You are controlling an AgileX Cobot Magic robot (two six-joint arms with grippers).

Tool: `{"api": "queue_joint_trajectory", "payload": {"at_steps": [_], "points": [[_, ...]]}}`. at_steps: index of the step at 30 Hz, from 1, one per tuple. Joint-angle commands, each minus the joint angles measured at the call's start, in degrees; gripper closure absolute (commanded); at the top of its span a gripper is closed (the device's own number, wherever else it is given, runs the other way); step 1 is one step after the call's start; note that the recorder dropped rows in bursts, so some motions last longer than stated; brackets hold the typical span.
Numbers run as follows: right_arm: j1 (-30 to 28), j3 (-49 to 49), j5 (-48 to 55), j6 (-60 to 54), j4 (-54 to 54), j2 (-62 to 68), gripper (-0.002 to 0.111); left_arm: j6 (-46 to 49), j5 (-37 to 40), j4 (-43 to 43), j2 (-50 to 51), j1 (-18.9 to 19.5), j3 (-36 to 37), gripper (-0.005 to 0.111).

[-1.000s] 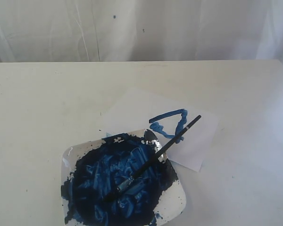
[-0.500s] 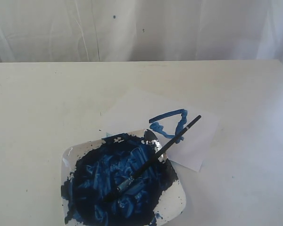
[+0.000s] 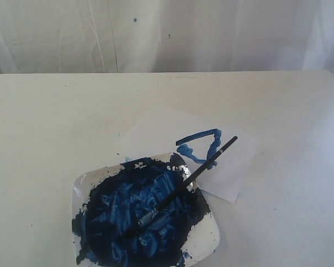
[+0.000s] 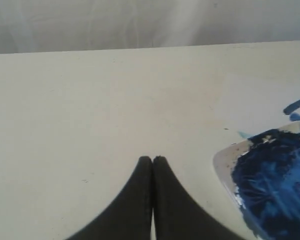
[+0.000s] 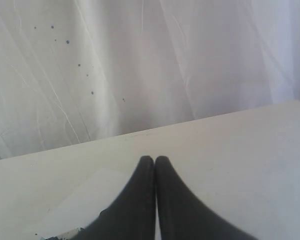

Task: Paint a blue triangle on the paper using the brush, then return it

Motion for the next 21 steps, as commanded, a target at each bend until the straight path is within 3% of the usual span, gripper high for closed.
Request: {"api": "queue_joint_trajectory", "payload": {"at_steps": [1, 8, 21], "points": [[0.04, -0.21, -0.20, 0.11, 0.12, -0.13, 0.108, -6.58, -4.63, 7.08, -2.72, 0.17, 6.24, 0.107], [0.04, -0.21, -0.20, 0.11, 0.12, -0.13, 0.108, -6.36, -7.73, 6.98, -6.37, 0.17, 14.79, 0.107], [0.04, -0.21, -0.20, 0.11, 0.12, -0.13, 0.108, 1.83, -2.85, 7.08, -6.37, 0.17, 14.79, 0.107]]}}
